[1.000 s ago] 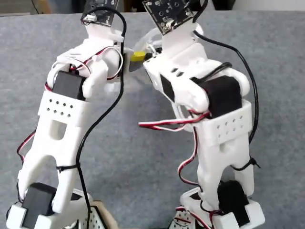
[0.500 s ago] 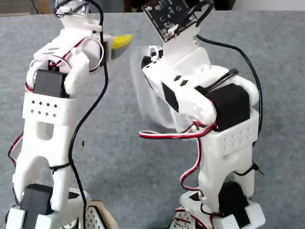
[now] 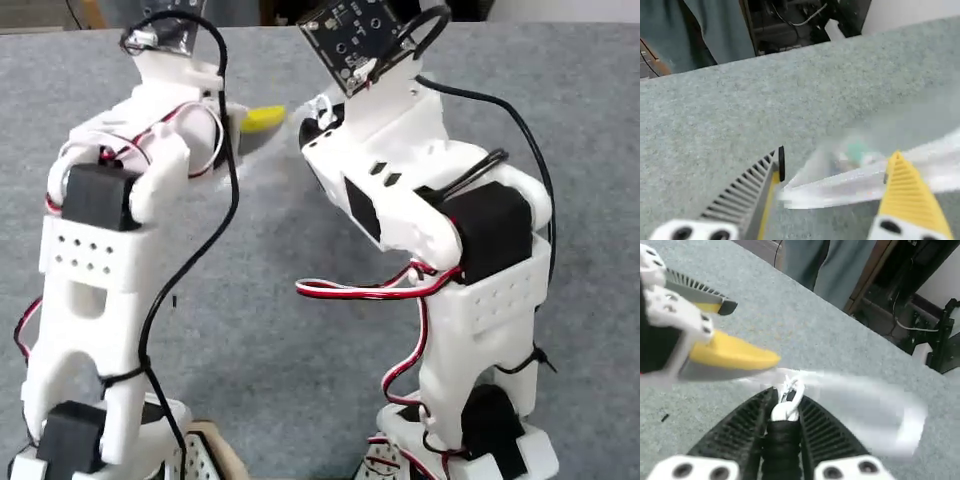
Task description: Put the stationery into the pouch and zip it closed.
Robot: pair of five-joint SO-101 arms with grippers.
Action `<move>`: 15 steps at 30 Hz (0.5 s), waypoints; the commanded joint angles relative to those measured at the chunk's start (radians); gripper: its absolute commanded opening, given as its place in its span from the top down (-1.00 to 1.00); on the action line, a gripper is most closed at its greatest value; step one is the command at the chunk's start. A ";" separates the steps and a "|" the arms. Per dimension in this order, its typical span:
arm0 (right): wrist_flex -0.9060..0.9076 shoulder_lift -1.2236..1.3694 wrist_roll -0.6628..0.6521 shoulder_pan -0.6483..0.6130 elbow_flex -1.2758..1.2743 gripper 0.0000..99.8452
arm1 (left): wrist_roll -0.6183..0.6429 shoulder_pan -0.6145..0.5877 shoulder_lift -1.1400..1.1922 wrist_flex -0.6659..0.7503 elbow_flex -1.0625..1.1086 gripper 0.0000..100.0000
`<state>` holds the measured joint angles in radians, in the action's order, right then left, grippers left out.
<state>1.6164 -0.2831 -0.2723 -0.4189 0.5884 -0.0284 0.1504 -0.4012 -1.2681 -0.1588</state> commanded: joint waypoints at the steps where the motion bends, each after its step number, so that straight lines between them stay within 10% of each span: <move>1: -0.021 -0.035 -0.015 -0.015 0.041 0.98 | -0.011 0.021 -0.043 -0.029 -0.038 0.30; 15: -0.071 -0.042 -0.011 -0.015 -0.085 0.98 | -0.002 0.022 -0.049 -0.071 0.005 0.29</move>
<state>1.5827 -0.2831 -0.2770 -0.4189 0.4948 -0.0269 0.1626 -0.4227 -1.3341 -0.1450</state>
